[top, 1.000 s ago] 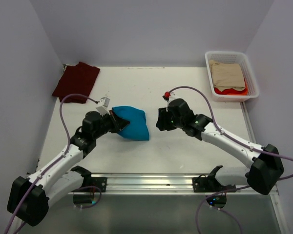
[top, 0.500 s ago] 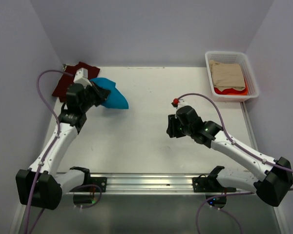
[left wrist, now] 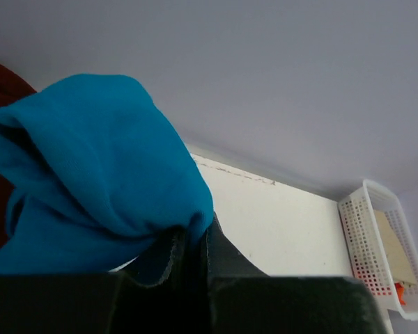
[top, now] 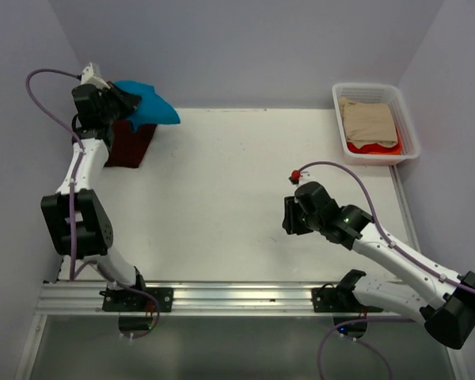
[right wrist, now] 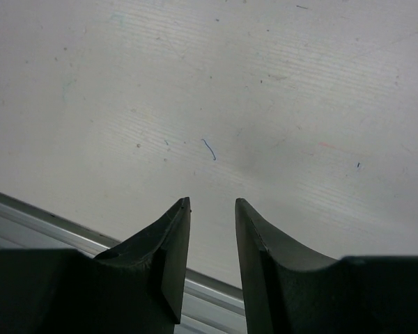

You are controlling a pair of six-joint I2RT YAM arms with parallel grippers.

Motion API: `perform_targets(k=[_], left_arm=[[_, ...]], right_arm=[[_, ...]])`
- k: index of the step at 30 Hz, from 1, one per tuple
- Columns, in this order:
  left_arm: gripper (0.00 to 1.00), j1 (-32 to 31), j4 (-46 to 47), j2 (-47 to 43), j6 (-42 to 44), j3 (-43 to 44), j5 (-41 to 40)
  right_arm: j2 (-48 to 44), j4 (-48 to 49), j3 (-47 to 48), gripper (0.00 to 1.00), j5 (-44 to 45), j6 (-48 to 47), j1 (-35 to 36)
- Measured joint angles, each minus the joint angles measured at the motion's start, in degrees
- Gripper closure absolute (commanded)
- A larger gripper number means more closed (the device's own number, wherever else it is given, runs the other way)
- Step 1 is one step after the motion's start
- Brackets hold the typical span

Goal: Fold and stack the t-shirts
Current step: Neatly place the folded tshirt to the corner

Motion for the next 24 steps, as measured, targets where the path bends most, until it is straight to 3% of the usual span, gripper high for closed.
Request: perform_targets(k=[7, 14, 24], left_arm=[[1.0, 5.5, -1.0, 20.7, -1.0, 18.2, 7.4], [1.0, 6.3, -2.2, 34.1, -1.7, 41.9, 12.0], [1.0, 10.9, 4.2, 36.4, -4.8, 45.0, 13.7]], right_arm=[[-0.9, -4.1, 0.0, 0.66, 0.9, 1.2, 0.0], [-0.9, -7.8, 0.2, 0.67, 2.2, 2.3, 0.0], [-0.9, -9.9, 1.8, 0.69, 3.1, 3.3, 0.0]])
